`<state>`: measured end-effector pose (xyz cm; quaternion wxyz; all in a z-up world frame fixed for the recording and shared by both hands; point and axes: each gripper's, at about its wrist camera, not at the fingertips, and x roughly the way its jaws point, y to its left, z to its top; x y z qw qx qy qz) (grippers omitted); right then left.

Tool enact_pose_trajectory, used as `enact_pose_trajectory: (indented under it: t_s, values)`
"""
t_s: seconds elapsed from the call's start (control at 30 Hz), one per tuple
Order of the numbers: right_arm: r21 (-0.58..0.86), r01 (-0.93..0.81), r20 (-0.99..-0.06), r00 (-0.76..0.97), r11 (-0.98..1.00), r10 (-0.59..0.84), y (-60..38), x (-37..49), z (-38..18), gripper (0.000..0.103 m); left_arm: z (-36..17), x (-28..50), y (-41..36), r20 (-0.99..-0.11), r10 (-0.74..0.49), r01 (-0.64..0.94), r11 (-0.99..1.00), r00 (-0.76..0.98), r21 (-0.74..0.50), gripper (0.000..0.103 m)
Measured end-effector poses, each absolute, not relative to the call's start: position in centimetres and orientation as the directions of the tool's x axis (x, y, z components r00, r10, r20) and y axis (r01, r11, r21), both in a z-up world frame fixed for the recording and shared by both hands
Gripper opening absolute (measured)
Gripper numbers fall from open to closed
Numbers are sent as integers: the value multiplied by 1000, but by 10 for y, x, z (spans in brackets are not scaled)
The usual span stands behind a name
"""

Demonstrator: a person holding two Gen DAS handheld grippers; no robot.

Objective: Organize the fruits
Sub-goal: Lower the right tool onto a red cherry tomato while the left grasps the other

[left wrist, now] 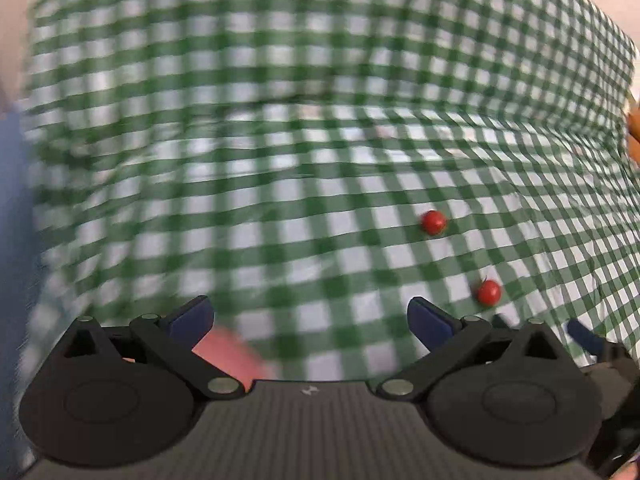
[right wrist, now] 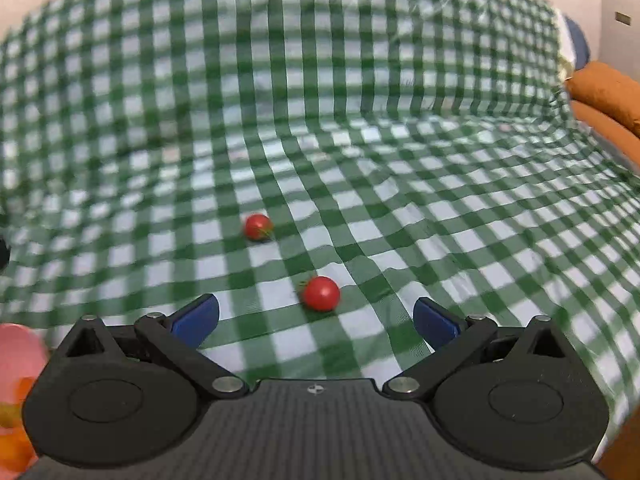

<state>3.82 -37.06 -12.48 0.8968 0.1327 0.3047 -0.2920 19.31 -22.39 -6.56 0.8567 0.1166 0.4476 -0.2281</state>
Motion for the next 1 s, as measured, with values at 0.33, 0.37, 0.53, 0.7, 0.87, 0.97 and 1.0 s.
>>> enact_pose_trajectory:
  t_s: [0.33, 0.37, 0.53, 0.7, 0.87, 0.97, 1.0]
  values:
    - [28, 613, -693, 581, 789, -427, -430, 84, -193, 102, -170, 261, -364, -878, -296, 622, 783, 376, 2, 103]
    - [24, 618, -694, 576, 786, -432, -433, 86, -196, 102, -175, 264, -373, -878, -305, 631, 776, 370, -3, 103]
    - [7, 620, -687, 573, 784, -447, -438, 89, -201, 102, -193, 275, -408, -868, -315, 667, 745, 384, 25, 103]
    - [12, 627, -683, 574, 779, -451, -435, 89, -200, 102, -208, 286, -429, -886, -305, 703, 710, 350, 33, 103]
    - [-2, 621, -669, 582, 784, -463, -432, 93, -198, 102, -213, 289, -434, -883, -291, 712, 699, 368, 67, 103]
    - [1, 615, -666, 588, 788, -459, -432, 93, -196, 90, -211, 291, -433, -885, -291, 710, 702, 363, 60, 99]
    - [6, 609, -659, 599, 793, -455, -432, 92, -194, 81, -209, 290, -431, -880, -291, 704, 707, 377, 68, 87]
